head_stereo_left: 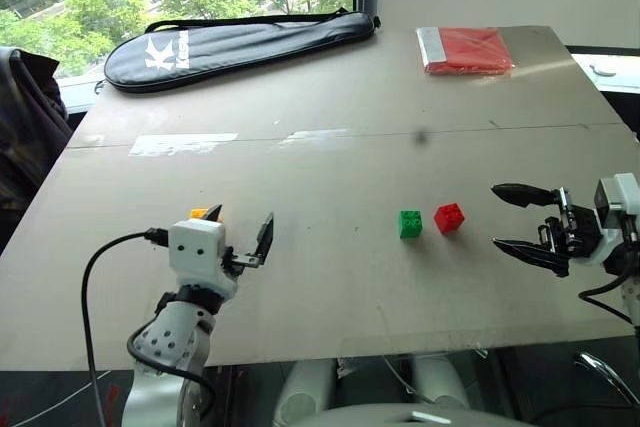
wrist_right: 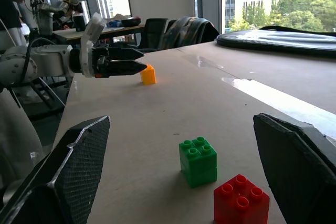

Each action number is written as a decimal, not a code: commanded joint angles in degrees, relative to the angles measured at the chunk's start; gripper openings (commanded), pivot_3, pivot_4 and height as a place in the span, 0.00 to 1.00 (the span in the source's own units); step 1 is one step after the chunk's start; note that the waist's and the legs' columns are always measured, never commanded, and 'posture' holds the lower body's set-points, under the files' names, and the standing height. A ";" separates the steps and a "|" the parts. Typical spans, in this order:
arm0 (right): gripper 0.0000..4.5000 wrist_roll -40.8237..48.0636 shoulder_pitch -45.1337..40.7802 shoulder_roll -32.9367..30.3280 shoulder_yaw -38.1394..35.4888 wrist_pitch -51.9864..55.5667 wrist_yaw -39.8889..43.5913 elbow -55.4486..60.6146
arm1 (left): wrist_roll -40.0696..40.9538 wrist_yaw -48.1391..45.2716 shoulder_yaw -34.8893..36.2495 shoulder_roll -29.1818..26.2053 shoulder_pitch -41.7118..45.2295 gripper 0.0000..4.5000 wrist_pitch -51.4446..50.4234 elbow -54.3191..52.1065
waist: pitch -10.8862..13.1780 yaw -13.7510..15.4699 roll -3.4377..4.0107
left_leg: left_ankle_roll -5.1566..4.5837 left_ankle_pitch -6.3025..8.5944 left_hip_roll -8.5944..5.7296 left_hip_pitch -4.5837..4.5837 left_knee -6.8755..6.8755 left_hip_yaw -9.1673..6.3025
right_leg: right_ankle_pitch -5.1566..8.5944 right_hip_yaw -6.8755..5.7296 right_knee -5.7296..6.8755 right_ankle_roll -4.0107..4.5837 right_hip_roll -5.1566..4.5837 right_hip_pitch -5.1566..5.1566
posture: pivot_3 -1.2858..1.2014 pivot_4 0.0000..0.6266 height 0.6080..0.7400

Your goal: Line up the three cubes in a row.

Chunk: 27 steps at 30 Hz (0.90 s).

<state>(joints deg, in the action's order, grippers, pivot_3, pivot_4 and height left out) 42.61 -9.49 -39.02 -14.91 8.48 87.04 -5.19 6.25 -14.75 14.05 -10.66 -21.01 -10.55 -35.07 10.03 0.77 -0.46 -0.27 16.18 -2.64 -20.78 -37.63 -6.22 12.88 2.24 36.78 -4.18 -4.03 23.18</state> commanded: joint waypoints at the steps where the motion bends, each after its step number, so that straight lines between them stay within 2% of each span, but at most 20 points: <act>1: 1.00 -0.17 -0.10 -0.57 -1.11 -1.01 1.24 0.24 | -0.39 1.29 3.79 -0.74 -0.70 0.99 3.84 3.97 | 0.00 -0.01 0.00 | 0.00 0.00 0.00 0.00 0.00 0.02 | 0.00 0.00 0.00 0.00 0.00 0.00 | 0.52 0.24 0.94; 7: 1.00 0.09 1.47 -0.25 -1.63 -0.84 0.83 2.13 | -0.52 1.19 5.06 -3.05 0.54 0.99 6.93 10.83 | 0.01 -0.01 -0.02 | -0.02 0.01 0.00 -0.02 0.00 0.07 | 0.00 -0.02 -0.01 -0.01 0.01 0.00 | 0.52 0.24 0.94; 15: 1.00 0.66 5.02 0.18 -2.26 -1.46 0.02 6.20 | 0.22 1.84 5.06 -3.83 3.98 0.99 5.12 14.97 | 0.00 -0.21 -0.02 | -0.02 0.01 0.01 0.00 0.00 0.05 | 0.00 -0.02 -0.01 -0.01 0.00 0.00 | 0.52 0.24 0.94; 27: 1.00 0.67 5.37 0.37 -3.15 -3.25 0.04 6.02 | 1.82 3.31 3.61 -2.54 8.23 0.99 2.62 21.02 | 0.00 -0.10 -0.03 | -0.01 0.01 0.01 -0.01 0.00 0.03 | 0.00 -0.05 -0.01 -0.01 0.00 0.00 | 0.52 0.24 0.94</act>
<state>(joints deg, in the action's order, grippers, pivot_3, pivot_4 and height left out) 42.20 -4.10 -38.72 -16.31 6.04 86.83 -0.50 7.58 -11.55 17.81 -13.10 -12.89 -7.97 -14.34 10.03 0.67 -0.49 -0.28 16.20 -2.63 -20.78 -37.63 -6.18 12.88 2.19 36.77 -4.19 -4.02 23.19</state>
